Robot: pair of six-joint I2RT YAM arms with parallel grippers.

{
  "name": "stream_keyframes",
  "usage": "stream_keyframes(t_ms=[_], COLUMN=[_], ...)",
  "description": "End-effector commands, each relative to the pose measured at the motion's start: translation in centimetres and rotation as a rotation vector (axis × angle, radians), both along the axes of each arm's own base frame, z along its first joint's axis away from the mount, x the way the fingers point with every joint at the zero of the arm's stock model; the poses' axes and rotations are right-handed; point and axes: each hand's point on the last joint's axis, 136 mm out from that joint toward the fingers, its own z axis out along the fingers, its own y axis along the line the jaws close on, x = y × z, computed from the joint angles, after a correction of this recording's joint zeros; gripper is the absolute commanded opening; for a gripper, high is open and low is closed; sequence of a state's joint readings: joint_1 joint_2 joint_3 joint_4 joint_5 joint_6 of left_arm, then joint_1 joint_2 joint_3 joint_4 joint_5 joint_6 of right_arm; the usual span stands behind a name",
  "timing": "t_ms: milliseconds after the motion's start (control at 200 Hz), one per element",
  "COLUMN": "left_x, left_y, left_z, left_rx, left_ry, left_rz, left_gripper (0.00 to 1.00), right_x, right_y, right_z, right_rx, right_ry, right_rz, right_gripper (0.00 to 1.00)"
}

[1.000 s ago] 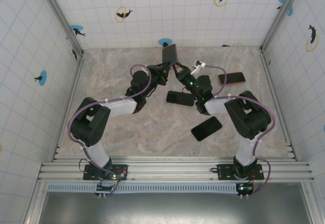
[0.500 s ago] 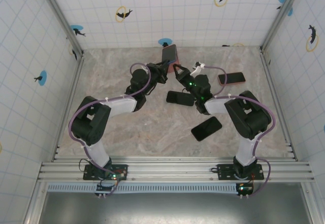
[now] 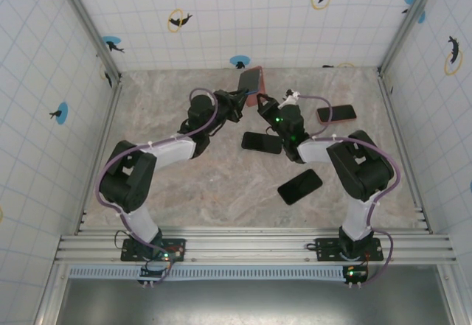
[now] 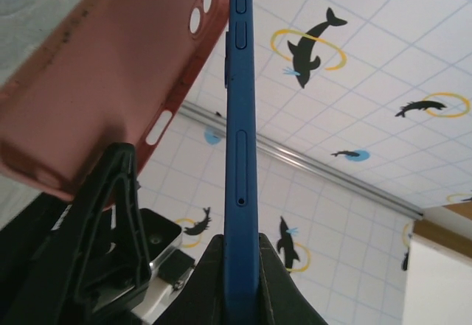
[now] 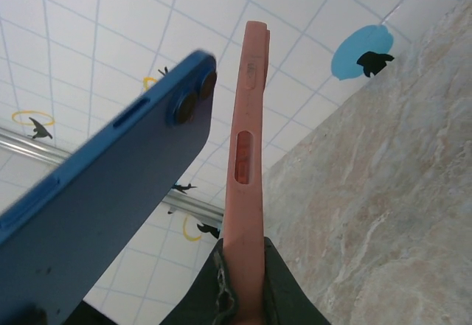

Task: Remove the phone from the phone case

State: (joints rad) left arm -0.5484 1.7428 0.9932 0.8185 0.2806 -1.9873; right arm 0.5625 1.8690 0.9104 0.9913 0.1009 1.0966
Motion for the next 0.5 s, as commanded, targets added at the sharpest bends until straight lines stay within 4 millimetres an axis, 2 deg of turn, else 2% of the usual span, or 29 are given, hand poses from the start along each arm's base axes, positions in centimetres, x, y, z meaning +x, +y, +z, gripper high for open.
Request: stream_keyframes(t_ms=[0, 100, 110, 130, 240, 250, 315, 490], left_x=[-0.6, -0.3, 0.3, 0.5, 1.1, 0.9, 1.0, 1.4], left_y=[1.9, 3.8, 4.9, 5.5, 8.2, 8.6, 10.5, 15.1], left_z=[1.9, 0.9, 0.7, 0.5, -0.7, -1.6, -2.7, -4.4], left_rx=[0.074, 0.189, 0.201, 0.218, 0.301, 0.314, 0.354, 0.445], left_ry=[-0.083, -0.117, -0.116, -0.119, -0.139, -0.125, -0.127, -0.168], left_rz=[-0.038, -0.059, -0.041, -0.043, -0.064, -0.064, -0.067, -0.074], left_gripper=[0.03, 0.03, 0.03, 0.03, 0.03, 0.03, 0.03, 0.03], right_x=[0.2, -0.2, -0.2, -0.2, -0.5, -0.5, -0.7, -1.1], right_y=[0.0, 0.3, 0.3, 0.4, 0.8, 0.9, 1.2, 2.7], right_z=[0.4, 0.0, 0.1, 0.0, -0.2, -0.2, -0.3, -0.6], right_rx=[0.033, 0.027, 0.029, 0.029, 0.028, 0.028, 0.03, 0.032], right_ry=[-0.015, -0.004, -0.005, -0.004, 0.0, 0.0, 0.006, 0.019], right_rz=[-0.006, 0.005, 0.008, 0.008, 0.016, 0.017, 0.02, 0.036], right_gripper=[0.01, 0.01, 0.01, 0.01, 0.01, 0.01, 0.01, 0.01])
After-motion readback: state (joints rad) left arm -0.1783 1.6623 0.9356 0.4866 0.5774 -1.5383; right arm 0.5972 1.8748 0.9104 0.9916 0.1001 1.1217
